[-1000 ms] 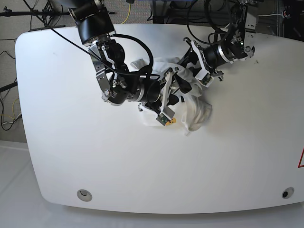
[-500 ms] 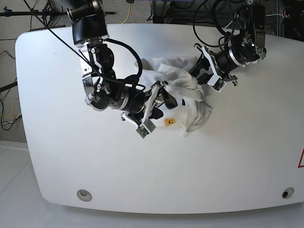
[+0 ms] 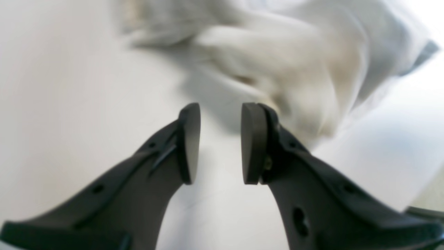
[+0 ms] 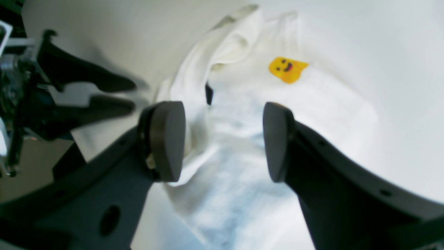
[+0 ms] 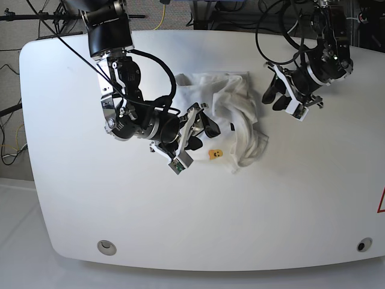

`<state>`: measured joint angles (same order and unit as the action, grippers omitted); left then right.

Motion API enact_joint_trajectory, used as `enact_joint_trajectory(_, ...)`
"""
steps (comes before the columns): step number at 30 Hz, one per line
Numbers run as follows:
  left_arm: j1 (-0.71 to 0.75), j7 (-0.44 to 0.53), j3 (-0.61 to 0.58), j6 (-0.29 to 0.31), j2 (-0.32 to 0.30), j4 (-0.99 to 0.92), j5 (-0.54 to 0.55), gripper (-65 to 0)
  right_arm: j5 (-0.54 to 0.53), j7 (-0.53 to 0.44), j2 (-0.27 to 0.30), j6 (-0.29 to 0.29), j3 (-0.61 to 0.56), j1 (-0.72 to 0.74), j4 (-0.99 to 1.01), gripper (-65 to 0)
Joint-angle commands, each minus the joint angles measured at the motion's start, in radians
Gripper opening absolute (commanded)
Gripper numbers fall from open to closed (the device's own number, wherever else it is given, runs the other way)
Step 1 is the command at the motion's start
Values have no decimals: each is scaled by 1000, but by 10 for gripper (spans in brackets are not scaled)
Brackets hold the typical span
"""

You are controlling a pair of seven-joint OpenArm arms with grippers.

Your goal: Fold the T-shirt properly

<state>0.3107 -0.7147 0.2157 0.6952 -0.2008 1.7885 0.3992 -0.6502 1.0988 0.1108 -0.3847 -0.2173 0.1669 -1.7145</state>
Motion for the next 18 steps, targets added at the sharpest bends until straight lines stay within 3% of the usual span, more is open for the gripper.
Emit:
enact_joint_trajectory(1,-6,20,35,3,-6,23,17,-464,-10,-22,-1,-4,3,21,18,-311)
enact_joint_trajectory(13,20,19,181,3,-7,44,19,-464,-13,-21,5,-4,0,15,52,-329)
enact_joint_trajectory(16,37,19,216,3,-7,60,19,-464,-16,-18,13,-4,-1,12,51,-404)
enact_joint_trajectory(18,40,19,233,3,-7,69,19,-464,-18,1,14,-6,-1,10,40,-490)
